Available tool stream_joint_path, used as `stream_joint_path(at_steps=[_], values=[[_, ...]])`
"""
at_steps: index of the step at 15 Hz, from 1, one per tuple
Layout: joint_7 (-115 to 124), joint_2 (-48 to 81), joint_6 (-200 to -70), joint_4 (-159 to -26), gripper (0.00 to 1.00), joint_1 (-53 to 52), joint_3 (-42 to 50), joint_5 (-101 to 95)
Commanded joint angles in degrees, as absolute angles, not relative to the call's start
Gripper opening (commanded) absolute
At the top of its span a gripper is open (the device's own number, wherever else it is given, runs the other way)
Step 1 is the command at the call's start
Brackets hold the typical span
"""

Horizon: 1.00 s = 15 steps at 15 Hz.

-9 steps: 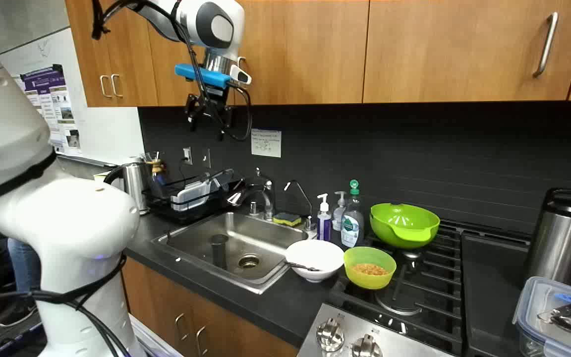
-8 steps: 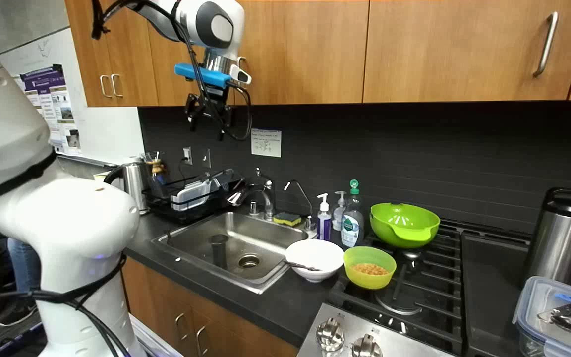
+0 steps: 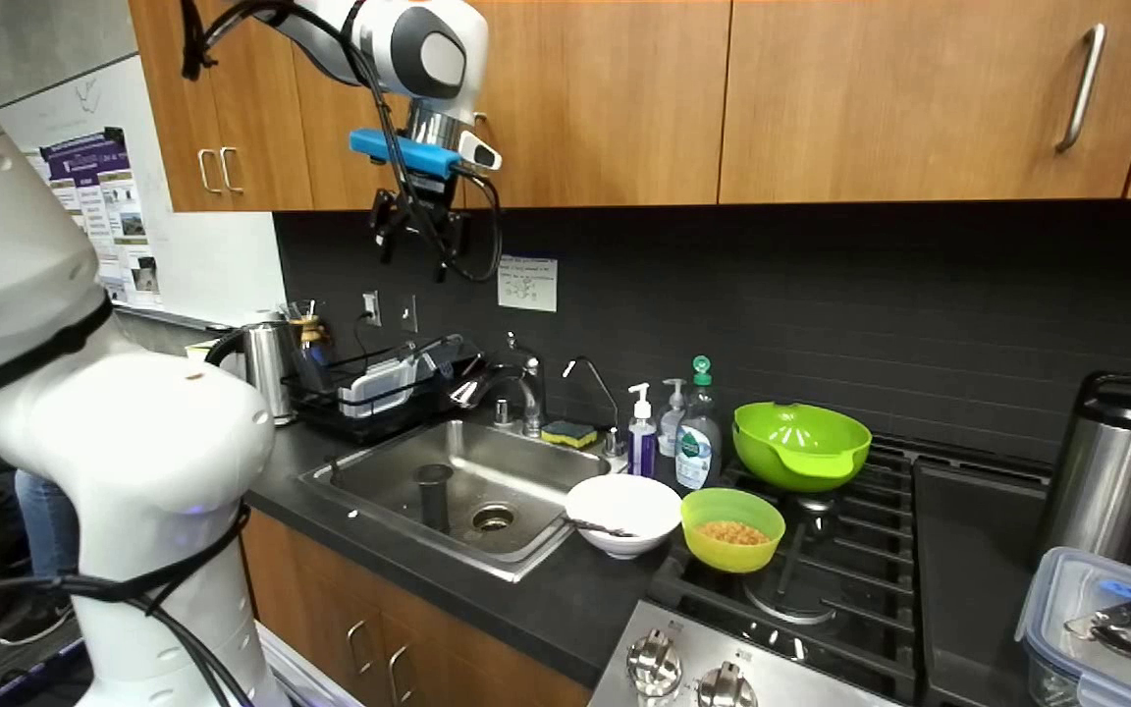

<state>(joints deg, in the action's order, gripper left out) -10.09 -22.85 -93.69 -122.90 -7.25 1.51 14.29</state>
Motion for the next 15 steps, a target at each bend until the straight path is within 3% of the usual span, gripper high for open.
stream_joint_path(at_steps=[1,15], values=[[-11.5,-22.8,-93.9,-123.5,1.0,-5.7,1.3,14.3],[-15.3,-20.9,-95.6,-126.5,1.0,-0.1,4.3,6.3]])
